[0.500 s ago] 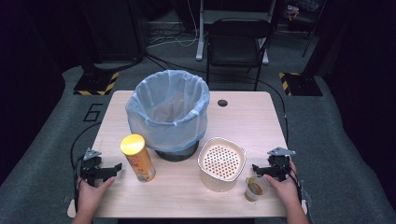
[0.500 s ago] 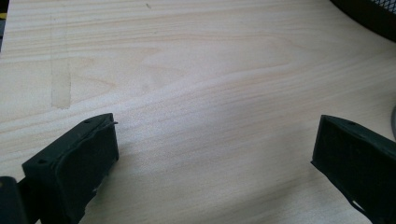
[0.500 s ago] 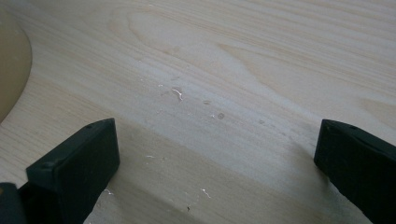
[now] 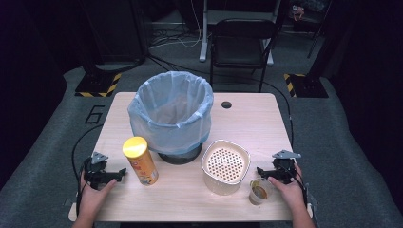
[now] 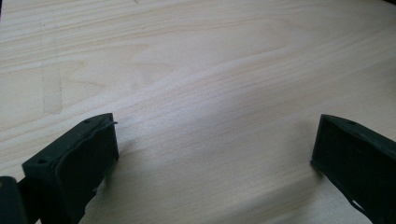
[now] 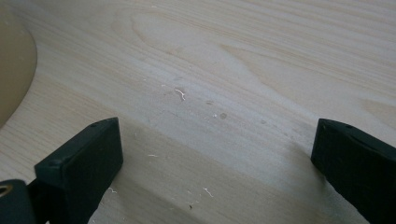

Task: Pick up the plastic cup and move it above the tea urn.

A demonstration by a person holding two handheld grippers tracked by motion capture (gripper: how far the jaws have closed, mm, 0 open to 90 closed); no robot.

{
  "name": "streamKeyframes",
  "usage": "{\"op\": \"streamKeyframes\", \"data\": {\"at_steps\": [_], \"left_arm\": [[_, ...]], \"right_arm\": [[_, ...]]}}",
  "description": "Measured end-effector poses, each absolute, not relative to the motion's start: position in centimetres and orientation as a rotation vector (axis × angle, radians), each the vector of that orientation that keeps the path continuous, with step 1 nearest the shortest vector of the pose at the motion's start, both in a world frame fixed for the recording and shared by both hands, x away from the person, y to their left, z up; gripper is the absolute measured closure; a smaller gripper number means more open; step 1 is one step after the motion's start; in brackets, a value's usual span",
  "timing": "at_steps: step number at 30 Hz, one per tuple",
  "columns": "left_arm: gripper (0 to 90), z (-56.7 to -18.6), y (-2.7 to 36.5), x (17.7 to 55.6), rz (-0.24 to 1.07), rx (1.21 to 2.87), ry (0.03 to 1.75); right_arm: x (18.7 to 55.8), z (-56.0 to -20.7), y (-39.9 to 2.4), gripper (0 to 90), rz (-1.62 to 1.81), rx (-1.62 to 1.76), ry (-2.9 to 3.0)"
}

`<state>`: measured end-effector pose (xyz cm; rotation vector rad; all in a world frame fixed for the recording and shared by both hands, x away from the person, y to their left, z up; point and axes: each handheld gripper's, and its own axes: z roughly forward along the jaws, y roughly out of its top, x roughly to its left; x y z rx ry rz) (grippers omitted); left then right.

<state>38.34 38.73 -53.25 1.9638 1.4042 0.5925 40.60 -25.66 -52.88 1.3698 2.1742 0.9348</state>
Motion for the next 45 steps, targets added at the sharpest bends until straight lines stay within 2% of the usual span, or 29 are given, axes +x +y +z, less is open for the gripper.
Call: {"op": "streamKeyframes", "data": {"at_steps": [9,18,33,45], "left_arm": [[0.3,-53.3,38.7,38.3,0.597,1.960,1.407],[0.3,-53.3,38.7,38.3,0.600,1.958,1.411],[0.3,-53.3,38.5,38.2,0.596,1.939,1.423],[0.3,-53.3,38.5,38.2,0.598,1.940,1.423]], "right_arm": [[40.4,-52.8,-25.7,10.2,0.958,1.352,2.157],[40.0,-52.0,-26.5,24.6,0.973,1.400,2.137],[38.6,-47.9,-26.3,28.0,1.016,1.355,2.142],[36.7,-45.6,-24.9,24.6,1.078,1.260,2.148]]}}
